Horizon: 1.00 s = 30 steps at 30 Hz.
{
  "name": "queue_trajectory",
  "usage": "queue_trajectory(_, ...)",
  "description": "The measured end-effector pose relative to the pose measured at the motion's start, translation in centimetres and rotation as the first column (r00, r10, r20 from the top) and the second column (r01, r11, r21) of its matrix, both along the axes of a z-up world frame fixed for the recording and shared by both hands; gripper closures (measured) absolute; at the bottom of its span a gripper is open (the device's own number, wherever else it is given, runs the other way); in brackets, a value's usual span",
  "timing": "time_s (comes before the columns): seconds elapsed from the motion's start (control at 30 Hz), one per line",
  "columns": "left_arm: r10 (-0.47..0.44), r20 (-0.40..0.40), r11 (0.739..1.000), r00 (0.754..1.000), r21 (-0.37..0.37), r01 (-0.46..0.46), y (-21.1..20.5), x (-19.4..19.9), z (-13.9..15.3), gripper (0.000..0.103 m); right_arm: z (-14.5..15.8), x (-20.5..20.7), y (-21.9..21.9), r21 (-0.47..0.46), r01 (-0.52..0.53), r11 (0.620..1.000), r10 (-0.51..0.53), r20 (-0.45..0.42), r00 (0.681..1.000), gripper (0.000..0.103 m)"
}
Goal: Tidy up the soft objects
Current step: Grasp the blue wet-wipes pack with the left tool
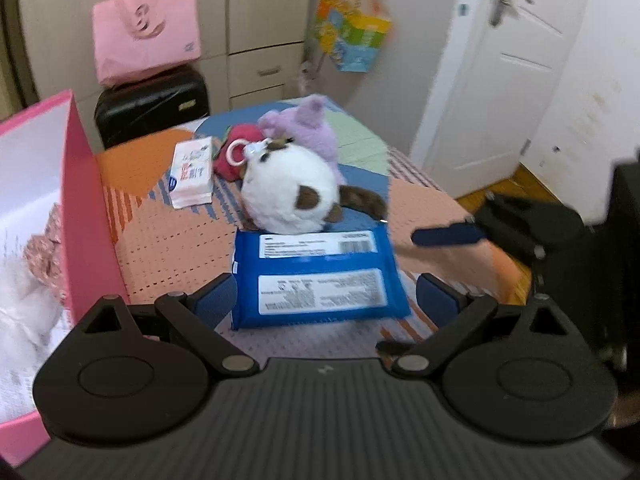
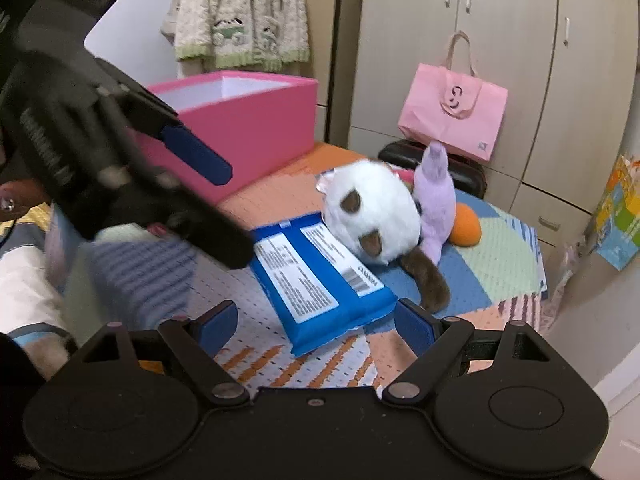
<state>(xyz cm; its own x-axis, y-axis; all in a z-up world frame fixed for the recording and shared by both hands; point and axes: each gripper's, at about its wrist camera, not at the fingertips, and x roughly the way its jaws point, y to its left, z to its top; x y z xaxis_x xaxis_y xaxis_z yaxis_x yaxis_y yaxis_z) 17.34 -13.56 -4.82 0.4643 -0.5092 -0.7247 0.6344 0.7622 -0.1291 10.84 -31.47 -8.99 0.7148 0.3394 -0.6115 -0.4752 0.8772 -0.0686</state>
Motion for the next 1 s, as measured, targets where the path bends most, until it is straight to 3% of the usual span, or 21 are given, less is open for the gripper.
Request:
queue_trajectory(0.13, 0.034, -0.032, 0.999, 0.999, 0.005, -0.034, -0.9, 1.4, -1.7, 0.006, -1.4, 0.8, 0.3, 0.03, 0.045, 0.999, -0.046, 0.01, 0.999, 0.014)
queue_trajectory(0.43, 0.116, 0.061, 0.99, 0.991, 0.072, -0.12, -1.5, 2.2, -3.3, 0.006, -2.6, 1.8, -1.2, 0.041, 0.112, 0.993, -0.113, 0.018, 0.993, 0.008)
queue_trajectory(0.63, 0.165, -0.033, 0.986, 0.986, -0.01, -0.166, -0.2, 2.9, -4.7, 0.006, -3.0, 1.3, -2.1, 0.037, 0.093, 0.995, -0.094, 0.02, 0.995, 0.008)
queue_trajectory(0.73, 0.179, -0.021, 0.983, 0.984, -0.043, -0.18, 0.1, 2.6, -5.1, 0.007, -3.3, 1.4, -1.7, 0.066, 0.069, 0.995, -0.07, 0.017, 0.997, 0.009)
queue_trajectory(0.87, 0.173, 0.004, 0.984, 0.985, -0.051, -0.173, -0.4, 1.8, -5.4, 0.011, -3.4, 1.5, -0.4, 0.075, 0.079, 0.994, -0.081, 0.015, 0.997, 0.009)
queue_trajectory(1.0, 0.161, 0.006, 0.984, 0.987, -0.076, -0.16, -0.9, 1.1, -5.4, 0.028, -3.8, 1.2, 0.6, 0.096, 0.093, 0.991, -0.097, 0.034, 0.995, 0.009)
